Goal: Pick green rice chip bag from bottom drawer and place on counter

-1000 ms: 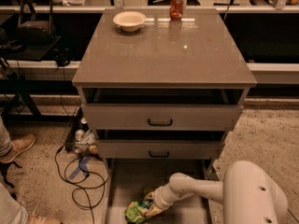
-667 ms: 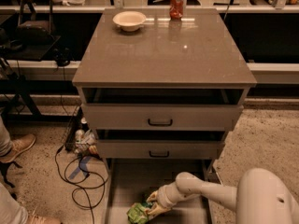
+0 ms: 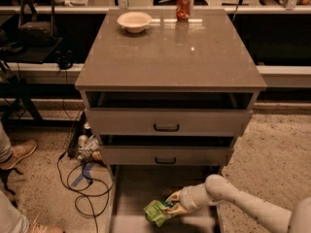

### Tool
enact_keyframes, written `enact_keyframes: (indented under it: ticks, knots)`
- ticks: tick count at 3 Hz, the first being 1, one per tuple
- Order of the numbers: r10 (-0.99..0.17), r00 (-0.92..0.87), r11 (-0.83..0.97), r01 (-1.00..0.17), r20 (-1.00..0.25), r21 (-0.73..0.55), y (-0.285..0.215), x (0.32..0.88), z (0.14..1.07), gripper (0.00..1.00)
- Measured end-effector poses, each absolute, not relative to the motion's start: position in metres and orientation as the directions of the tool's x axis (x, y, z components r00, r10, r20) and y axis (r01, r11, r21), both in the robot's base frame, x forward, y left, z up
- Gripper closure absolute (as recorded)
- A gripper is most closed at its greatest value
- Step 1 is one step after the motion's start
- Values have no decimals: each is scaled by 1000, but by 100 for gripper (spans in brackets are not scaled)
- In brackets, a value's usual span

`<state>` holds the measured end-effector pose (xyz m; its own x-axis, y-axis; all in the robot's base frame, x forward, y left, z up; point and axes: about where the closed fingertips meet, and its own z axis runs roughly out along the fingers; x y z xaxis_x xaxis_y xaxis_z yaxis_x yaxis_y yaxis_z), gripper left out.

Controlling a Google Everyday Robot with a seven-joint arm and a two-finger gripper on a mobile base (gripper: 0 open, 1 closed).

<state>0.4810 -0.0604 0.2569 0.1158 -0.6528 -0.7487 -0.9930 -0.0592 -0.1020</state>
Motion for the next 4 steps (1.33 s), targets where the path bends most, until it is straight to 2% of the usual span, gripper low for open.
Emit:
enact_keyframes:
  ticks: [1, 3, 4]
  knots:
    - [-666, 138, -27, -986, -733, -162, -108, 503, 307, 100]
    - [-666, 138, -27, -986, -733, -162, -108, 503, 307, 100]
    - [-617, 190, 4, -969, -763, -245, -139, 524, 373, 100]
